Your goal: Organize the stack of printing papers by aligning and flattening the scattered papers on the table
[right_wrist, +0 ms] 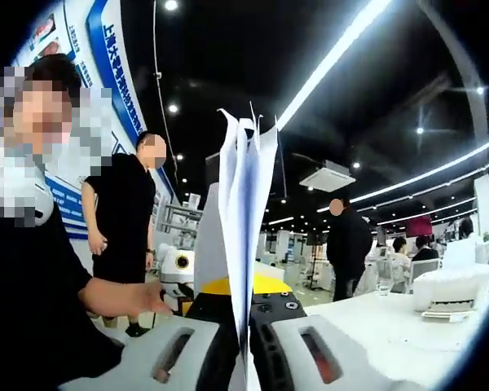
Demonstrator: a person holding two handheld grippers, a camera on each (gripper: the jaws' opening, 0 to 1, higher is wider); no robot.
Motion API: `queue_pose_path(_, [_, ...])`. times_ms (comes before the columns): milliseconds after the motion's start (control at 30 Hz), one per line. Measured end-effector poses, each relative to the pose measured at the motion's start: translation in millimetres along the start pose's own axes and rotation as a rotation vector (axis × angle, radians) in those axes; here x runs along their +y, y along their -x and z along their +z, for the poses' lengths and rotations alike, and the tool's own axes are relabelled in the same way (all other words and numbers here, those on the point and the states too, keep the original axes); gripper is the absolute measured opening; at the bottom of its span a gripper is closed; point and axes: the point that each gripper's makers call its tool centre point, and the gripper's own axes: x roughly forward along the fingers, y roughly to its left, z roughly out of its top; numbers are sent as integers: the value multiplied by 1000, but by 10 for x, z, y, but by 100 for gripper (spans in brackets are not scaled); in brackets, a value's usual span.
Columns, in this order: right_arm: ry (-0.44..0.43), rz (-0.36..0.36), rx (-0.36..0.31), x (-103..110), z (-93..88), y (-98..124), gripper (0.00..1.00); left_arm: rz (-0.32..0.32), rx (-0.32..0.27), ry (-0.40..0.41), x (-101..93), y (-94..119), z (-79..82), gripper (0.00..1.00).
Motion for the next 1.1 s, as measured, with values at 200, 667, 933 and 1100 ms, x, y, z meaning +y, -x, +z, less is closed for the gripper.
queue_pose_path(200, [2,-7,8,-11,-41,1,0,15,22,-15,13,-25,-47,6])
queue_pose_path(667, [-59,-60,55,-136,-154,37,15,81,34,53,181,-18,-128,22])
queue_pose_path(933, [-91,-54,69,-13,-203,22,9,63,62,55,140,-84,-90,14])
queue_pose_path(1100, [-70,-4,55,156,-90,-8,0,45,63,36,83,-81,-10,6])
